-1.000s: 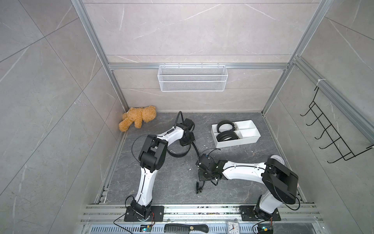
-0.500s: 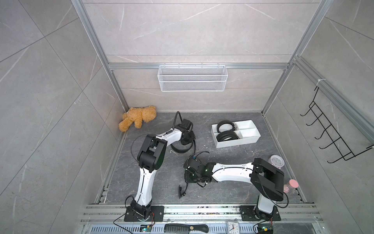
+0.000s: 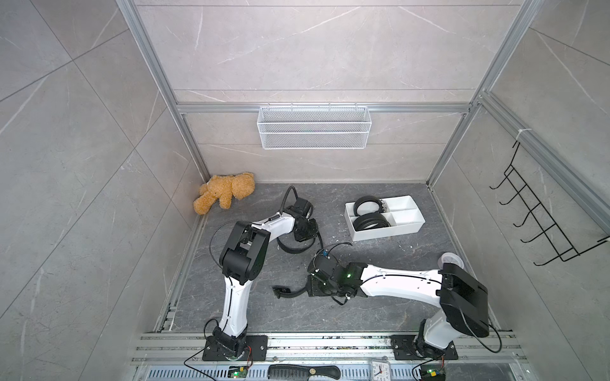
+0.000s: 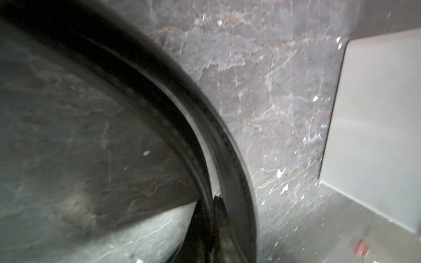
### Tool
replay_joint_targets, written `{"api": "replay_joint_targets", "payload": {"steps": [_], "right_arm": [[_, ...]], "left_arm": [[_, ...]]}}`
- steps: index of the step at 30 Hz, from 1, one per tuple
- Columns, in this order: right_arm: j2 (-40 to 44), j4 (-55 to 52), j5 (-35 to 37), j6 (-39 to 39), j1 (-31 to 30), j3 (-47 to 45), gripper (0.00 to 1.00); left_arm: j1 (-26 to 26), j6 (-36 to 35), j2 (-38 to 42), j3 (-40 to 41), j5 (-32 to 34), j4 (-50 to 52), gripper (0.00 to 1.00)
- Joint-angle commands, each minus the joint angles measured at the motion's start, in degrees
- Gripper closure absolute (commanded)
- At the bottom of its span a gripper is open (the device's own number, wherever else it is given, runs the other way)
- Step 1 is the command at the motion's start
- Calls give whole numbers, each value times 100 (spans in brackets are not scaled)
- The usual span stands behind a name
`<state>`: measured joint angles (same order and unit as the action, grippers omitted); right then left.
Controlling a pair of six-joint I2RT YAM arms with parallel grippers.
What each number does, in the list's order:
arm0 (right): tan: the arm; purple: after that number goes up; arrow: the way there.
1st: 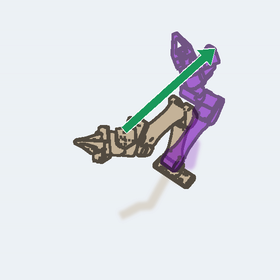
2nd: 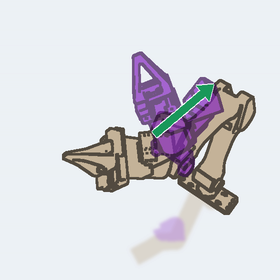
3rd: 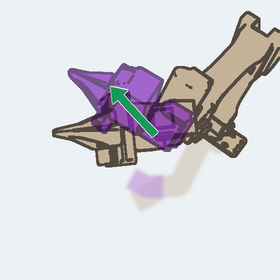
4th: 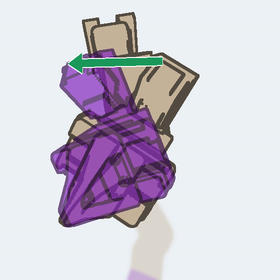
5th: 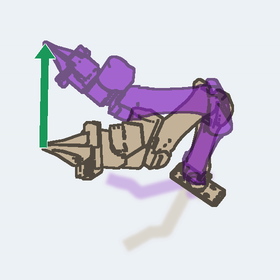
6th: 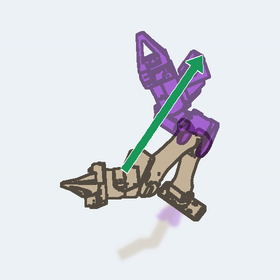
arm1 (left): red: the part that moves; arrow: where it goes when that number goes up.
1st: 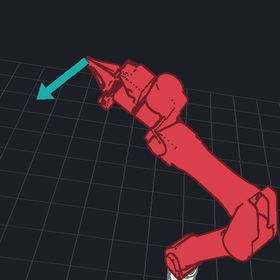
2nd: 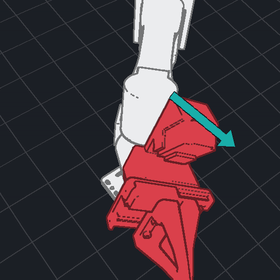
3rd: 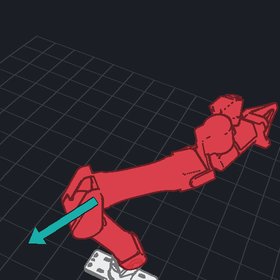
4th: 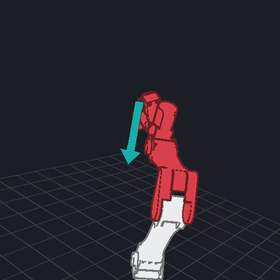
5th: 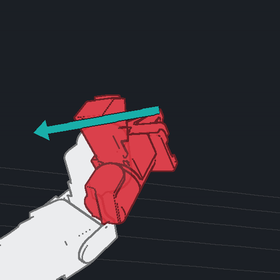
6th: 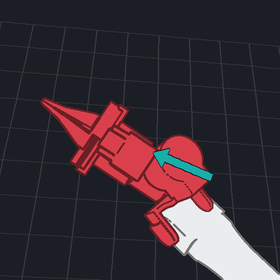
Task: Place the belts into the storage roll
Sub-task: Roll the belt at the center of the board.
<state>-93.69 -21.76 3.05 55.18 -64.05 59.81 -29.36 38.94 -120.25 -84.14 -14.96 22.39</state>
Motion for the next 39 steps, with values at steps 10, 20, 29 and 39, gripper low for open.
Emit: {"api": "replay_joint_targets", "payload": {"steps": [10, 20, 29, 39], "right_arm": [[992, -1312, 311, -1071, 1180, 51, 34], [-393, -1129, -137, -2031, 1923, 1565, 34], [-2026, -1368, -584, -2069, 1967, 3323, 34], [-3324, -1872, -703, -1979, 1958, 4292, 35]], "left_arm": [[-61, -374, 1451, 241, 303, 717, 46], [-686, -724, 3252, 1775, 470, 1602, 44], [-1280, -526, 4797, 3833, 818, 1210, 27], [-2097, -1316, 4201, 3464, 1388, 941, 0]]}}
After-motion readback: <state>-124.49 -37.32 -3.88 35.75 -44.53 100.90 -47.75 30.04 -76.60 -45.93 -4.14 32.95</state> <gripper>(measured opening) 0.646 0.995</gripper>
